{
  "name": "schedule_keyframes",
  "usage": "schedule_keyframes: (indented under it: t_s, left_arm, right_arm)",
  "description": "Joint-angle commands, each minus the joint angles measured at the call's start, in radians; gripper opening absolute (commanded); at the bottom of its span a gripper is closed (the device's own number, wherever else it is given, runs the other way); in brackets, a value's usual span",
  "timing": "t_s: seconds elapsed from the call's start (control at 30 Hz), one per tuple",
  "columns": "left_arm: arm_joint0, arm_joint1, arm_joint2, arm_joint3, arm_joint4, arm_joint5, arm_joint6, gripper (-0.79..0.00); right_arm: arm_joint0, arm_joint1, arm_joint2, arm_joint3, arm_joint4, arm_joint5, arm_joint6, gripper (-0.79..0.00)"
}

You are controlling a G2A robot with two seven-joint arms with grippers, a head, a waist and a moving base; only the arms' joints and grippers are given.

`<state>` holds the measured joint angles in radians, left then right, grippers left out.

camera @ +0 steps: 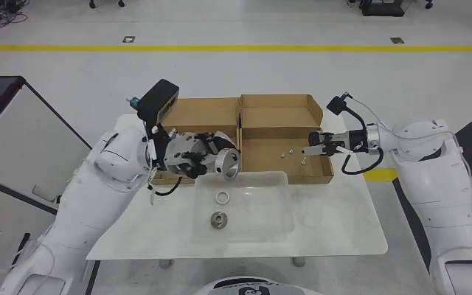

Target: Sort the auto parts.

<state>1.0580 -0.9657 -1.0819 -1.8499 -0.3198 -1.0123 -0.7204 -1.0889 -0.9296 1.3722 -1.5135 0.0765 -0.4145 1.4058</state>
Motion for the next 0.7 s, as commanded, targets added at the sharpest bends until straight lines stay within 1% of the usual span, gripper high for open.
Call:
schedule_keyframes:
  t_s: [0.0,0.07,0.1,0.2,0.27,0.47,0.67]
  left_arm:
    - [0.000,0.000,0.000,0.000,0.000,0.000,0.000,-0.785]
    - [0.007,-0.001,0.002,-0.001,0.001,0.011,0.011,-0.785]
    - [0.022,-0.002,0.005,-0.009,-0.005,0.020,0.033,-0.785]
    - [0.055,-0.008,0.010,-0.017,-0.038,0.000,0.099,-0.785]
    - [0.061,-0.012,0.008,-0.025,-0.070,0.000,0.127,-0.785]
    - [0.074,-0.035,-0.007,-0.077,-0.239,0.000,0.206,-0.785]
    - [0.098,-0.074,-0.043,-0.087,-0.396,0.000,0.182,-0.785]
  right_arm:
    - [0.000,0.000,0.000,0.000,0.000,0.000,0.000,0.000]
    - [0.000,0.000,0.000,0.000,0.000,0.000,0.000,0.000]
    - [0.000,0.000,0.000,0.000,0.000,0.000,0.000,0.000]
    - [0.000,0.000,0.000,0.000,0.000,0.000,0.000,0.000]
    - [0.000,0.000,0.000,0.000,0.000,0.000,0.000,0.000]
    - [0.000,0.000,0.000,0.000,0.000,0.000,0.000,0.000]
    - [0.000,0.000,0.000,0.000,0.000,0.000,0.000,0.000]
